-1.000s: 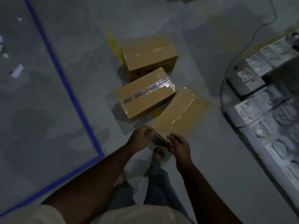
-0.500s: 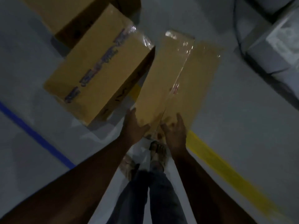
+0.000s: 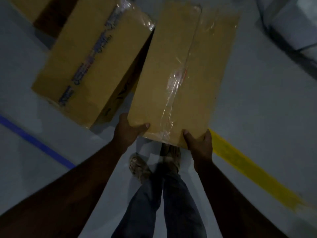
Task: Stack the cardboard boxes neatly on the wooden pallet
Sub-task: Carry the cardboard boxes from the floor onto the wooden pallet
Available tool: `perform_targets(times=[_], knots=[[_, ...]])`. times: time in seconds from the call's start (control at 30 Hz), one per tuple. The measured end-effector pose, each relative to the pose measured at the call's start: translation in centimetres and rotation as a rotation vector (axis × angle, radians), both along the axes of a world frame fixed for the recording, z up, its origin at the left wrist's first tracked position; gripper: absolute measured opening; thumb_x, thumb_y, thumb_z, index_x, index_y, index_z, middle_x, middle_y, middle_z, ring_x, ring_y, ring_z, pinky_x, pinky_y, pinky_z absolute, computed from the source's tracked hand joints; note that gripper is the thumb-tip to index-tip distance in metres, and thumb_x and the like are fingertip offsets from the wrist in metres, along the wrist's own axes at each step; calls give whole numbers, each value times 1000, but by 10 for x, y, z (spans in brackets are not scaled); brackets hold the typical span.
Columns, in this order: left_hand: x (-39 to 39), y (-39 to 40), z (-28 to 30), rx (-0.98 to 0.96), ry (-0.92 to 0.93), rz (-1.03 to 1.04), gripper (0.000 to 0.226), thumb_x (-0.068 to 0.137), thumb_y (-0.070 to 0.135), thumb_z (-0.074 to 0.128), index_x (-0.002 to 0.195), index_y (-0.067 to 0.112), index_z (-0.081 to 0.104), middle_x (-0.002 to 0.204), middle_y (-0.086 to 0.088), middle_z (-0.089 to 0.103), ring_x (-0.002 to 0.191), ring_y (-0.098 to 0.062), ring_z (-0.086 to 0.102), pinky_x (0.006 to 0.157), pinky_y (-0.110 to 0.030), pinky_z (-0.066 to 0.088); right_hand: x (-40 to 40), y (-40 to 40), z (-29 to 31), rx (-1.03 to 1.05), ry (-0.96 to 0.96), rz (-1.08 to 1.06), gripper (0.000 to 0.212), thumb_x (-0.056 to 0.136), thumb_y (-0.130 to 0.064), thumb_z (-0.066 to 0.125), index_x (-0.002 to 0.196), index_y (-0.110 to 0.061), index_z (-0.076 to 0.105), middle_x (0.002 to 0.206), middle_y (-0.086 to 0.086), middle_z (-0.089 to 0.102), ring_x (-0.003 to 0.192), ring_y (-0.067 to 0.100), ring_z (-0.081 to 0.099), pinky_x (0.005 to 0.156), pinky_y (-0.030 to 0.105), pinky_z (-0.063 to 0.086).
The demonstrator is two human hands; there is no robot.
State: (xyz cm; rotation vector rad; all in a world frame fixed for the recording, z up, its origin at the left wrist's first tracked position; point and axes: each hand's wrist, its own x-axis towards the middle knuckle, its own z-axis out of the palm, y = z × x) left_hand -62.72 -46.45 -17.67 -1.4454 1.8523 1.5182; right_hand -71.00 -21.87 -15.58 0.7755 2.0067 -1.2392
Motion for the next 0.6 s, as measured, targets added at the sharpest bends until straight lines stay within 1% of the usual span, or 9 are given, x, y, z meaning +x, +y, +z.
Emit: perform_targets(times=[0.07, 0.13, 0.23, 0.3, 0.37, 0.43, 0.5, 0.53, 0.6], knots=[[0, -4, 46, -12, 50, 23, 78, 66, 51, 93, 131, 25, 58, 123, 7, 70, 112, -15, 68, 98, -47, 56, 0, 2, 43, -65, 56, 18, 74, 81, -36, 87, 146, -31, 51, 133, -12, 66, 121, 12, 64, 105, 41, 53], [-4, -8, 100, -6, 106, 43, 67, 71, 50, 91, 128, 28, 60, 123, 8, 70, 114, -13, 67, 98, -42, 56, 2, 8, 91, -163, 58, 21, 74, 84, -32, 86, 148, -33, 49, 137, -11, 65, 124, 12, 64, 105, 39, 52], [-5, -11, 193, -26, 153, 123, 42, 85, 36, 82, 117, 28, 55, 104, 16, 62, 88, 12, 62, 73, -9, 48, 11, 13, 174, -279, -34, 33, 93, 78, -46, 87, 157, -39, 37, 153, -7, 53, 135, 17, 57, 108, 40, 48], [1, -9, 257, -92, 156, 110, 45, 91, 41, 74, 127, 24, 52, 90, 14, 53, 75, 3, 56, 62, -15, 43, 22, 16, 229, -294, -60, 37, 110, 69, -60, 87, 160, -38, 31, 154, -6, 52, 137, 20, 55, 111, 42, 46], [18, -2, 314, -144, 148, 128, 49, 94, 46, 69, 133, 22, 52, 83, 8, 51, 70, -9, 53, 61, -26, 42, 38, 20, 276, -283, -61, 51, 117, 64, -70, 85, 161, -35, 30, 148, -6, 59, 133, 18, 59, 113, 45, 46], [47, 7, 357, -210, 112, 183, 46, 94, 49, 66, 129, 23, 53, 82, 7, 54, 77, -15, 58, 68, -32, 45, 57, 21, 316, -300, -70, 80, 91, 82, -63, 75, 159, -32, 35, 140, -5, 66, 127, 17, 64, 101, 44, 56], [80, 19, 392, -285, 76, 261, 45, 93, 52, 64, 127, 25, 55, 89, 8, 58, 89, -21, 61, 80, -36, 48, 73, 17, 347, -306, -39, 107, 60, 100, -43, 63, 155, -30, 43, 134, -2, 70, 118, 18, 70, 81, 32, 63], [98, 26, 408, -311, 55, 310, 44, 92, 53, 64, 126, 25, 55, 93, 6, 60, 93, -22, 61, 84, -37, 48, 81, 15, 360, -295, -23, 121, 55, 100, -41, 63, 152, -31, 47, 132, -2, 71, 116, 20, 71, 79, 32, 63], [135, 46, 433, -335, 38, 458, 41, 92, 52, 65, 121, 24, 57, 97, 4, 61, 94, -22, 61, 82, -35, 47, 91, 14, 380, -281, 8, 199, 62, 91, -56, 70, 147, -38, 52, 132, -4, 70, 118, 22, 70, 92, 46, 61]])
